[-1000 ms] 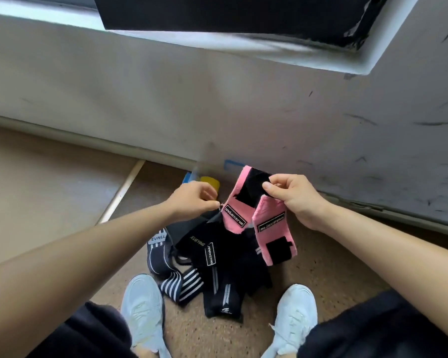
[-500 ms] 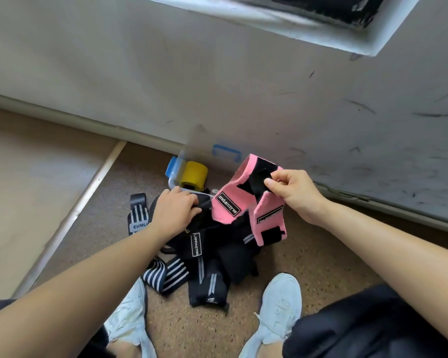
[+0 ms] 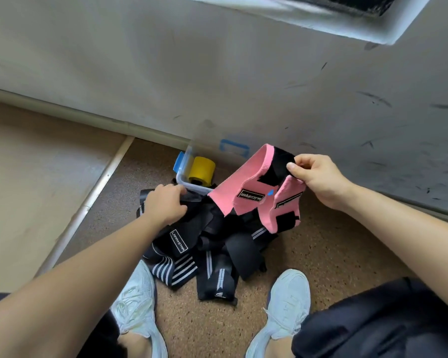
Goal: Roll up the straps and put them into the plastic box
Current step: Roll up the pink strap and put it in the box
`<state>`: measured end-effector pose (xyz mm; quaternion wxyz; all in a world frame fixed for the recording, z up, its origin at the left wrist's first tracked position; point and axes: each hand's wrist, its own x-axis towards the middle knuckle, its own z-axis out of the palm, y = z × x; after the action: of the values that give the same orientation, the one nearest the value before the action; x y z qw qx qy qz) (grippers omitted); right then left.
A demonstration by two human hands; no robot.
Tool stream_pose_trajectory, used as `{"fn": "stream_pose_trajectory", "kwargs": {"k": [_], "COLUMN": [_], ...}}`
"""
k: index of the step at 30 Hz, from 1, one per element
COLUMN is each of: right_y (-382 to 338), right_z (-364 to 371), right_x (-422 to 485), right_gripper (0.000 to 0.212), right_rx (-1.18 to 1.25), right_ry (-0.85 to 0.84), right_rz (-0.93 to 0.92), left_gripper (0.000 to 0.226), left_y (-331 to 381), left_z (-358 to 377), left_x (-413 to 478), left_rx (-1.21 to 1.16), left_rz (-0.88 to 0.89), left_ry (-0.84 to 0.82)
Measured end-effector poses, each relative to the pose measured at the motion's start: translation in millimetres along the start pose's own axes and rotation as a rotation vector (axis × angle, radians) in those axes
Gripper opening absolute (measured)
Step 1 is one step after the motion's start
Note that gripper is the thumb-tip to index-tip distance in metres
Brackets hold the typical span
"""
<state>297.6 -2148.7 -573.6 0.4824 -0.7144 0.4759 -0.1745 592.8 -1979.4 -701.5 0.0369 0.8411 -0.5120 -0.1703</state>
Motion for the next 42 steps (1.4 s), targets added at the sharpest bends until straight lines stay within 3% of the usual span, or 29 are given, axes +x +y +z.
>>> {"fn": "stream_pose_trajectory", "kwargs": {"k": [5, 9, 13, 16, 24, 29, 36, 42], "right_y": [-7.0, -7.1, -2.6, -2.8, -2.9, 1.4, -2.0, -7.5], "right_z": [-4.8, -9.4, -15.8, -14.9, -5.3, -10.5, -10.8, -6.9], "right_x": [-6.6, -6.8, -6.0, -4.8, -6.2, -6.5, -5.0, -6.4], "right_gripper": [0.027, 0.028, 0.029, 0.027, 0.030, 0.029, 0.029, 0.029], "right_rx": [-0.033, -0.043, -0.065, -0.102, -0.196, -0.286, -0.285, -0.239], "right_ry": [-0.051, -0.029, 0.022, 0.056, 0.016, 0.064, 0.059, 0.012], "right_rz": [0.008, 0.013, 0.054, 0.084, 0.155, 0.192, 0.144, 0.097], "left_gripper": [0.045, 0.045, 0.021, 0.018, 0.014, 0.014, 0.011, 0.015], "left_y": [29.6, 39.3, 29.8, 19.1, -12.9, -10.6, 7.5, 29.3], "left_z": [3.0, 14.7, 22.5, 23.0, 20.5, 15.7, 15.8, 4.5], "left_x": [1.2, 7.8, 12.5, 13.2, 9.1, 5.1, 5.0, 1.2], "left_rx": [-0.012, -0.004, 0.040, 0.076, -0.008, -0.069, -0.487, -0.911], "left_rz": [0.180, 0.157, 0.135, 0.165, -0.127, -0.120, 0.105, 0.009], "left_ry": [0.030, -0.044, -0.021, -0.026, 0.001, 0.031, -0.039, -0.201]}}
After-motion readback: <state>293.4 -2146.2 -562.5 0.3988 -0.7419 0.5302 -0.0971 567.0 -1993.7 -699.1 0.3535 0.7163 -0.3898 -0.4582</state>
